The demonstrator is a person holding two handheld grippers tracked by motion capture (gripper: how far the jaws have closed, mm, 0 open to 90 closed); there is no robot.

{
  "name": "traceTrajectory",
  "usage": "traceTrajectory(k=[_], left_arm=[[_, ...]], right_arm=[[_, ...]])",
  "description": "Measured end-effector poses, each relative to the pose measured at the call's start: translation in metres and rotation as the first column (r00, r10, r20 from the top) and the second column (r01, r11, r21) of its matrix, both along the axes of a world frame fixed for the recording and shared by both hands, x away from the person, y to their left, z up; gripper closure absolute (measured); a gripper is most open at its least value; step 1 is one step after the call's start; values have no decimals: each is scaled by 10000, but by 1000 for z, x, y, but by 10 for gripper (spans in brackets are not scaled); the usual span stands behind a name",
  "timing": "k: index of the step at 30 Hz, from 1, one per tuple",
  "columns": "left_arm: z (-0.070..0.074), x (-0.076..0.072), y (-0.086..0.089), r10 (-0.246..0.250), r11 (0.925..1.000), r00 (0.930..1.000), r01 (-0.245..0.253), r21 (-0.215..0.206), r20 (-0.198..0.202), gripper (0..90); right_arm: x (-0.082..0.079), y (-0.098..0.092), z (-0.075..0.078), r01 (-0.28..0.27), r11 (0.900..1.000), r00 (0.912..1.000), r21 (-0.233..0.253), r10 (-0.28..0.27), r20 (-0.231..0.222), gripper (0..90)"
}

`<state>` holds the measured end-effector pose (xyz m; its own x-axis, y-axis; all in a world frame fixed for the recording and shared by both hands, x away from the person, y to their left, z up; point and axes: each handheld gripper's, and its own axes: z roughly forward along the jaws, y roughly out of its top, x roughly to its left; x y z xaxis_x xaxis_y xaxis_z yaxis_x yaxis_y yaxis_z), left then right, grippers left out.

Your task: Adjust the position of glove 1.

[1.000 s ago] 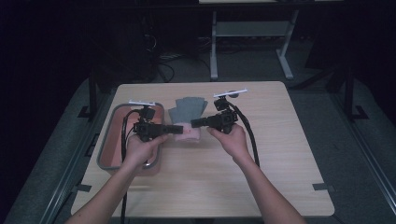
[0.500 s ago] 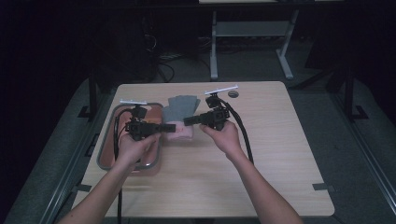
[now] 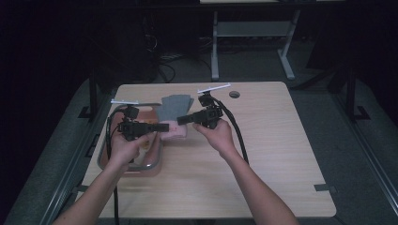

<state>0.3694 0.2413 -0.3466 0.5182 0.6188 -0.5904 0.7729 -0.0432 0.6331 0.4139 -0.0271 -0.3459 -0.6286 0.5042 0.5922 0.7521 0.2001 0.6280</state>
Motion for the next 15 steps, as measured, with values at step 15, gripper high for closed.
traceTrajectory(k=[15], left_arm=[[3,-7,24,378,9993,9993,-378,-12,7,686]], right_arm=[[4,25,0,-398,9990,9991,220,400,-113,710]])
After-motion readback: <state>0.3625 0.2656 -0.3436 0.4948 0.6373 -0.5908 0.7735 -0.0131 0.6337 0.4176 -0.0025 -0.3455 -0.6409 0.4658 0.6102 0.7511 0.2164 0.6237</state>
